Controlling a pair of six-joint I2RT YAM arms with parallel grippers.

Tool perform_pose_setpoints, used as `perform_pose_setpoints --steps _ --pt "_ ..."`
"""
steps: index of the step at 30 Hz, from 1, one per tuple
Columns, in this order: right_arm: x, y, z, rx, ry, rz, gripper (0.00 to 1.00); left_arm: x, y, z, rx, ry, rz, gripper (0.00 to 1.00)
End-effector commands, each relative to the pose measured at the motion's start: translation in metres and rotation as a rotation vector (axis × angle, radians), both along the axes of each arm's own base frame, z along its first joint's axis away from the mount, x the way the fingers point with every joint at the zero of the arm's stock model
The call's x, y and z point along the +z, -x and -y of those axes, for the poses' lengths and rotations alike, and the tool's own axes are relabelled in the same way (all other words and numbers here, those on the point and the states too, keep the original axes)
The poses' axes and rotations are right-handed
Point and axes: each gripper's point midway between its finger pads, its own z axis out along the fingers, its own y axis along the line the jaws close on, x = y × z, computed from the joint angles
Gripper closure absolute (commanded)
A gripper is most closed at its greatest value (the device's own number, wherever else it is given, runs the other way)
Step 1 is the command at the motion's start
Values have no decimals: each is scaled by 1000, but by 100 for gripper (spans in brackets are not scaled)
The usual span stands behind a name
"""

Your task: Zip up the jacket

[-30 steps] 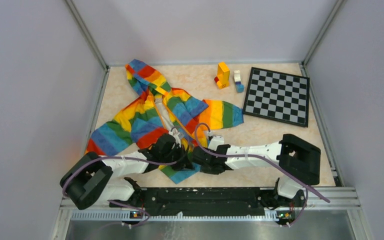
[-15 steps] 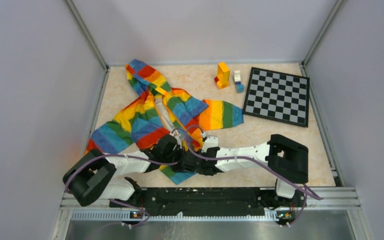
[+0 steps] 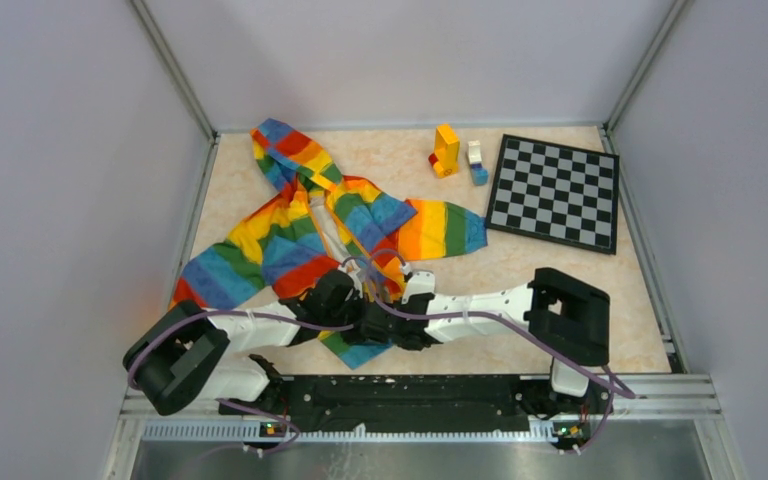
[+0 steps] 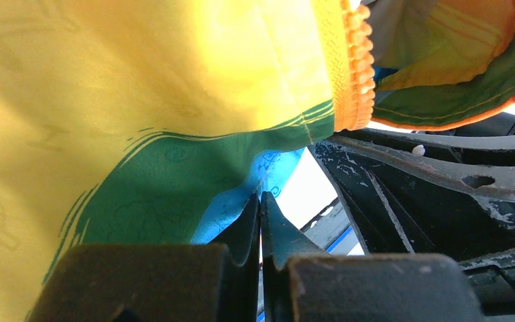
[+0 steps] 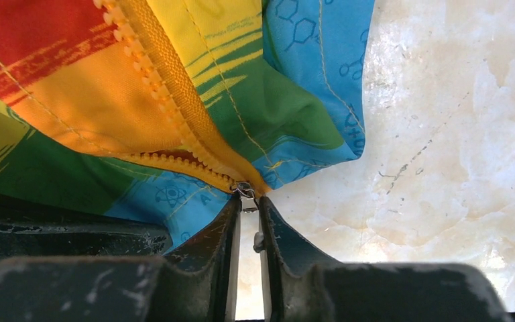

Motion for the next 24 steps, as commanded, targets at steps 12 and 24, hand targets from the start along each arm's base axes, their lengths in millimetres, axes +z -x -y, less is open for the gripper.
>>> perform_pose_setpoints --steps 12,24 --pt "35 -6 -24 81 66 12 100 -10 10 -11 -17 -50 -13 100" --pt "69 -19 -38 231 -82 40 100 -7 18 -19 -25 -62 -16 100"
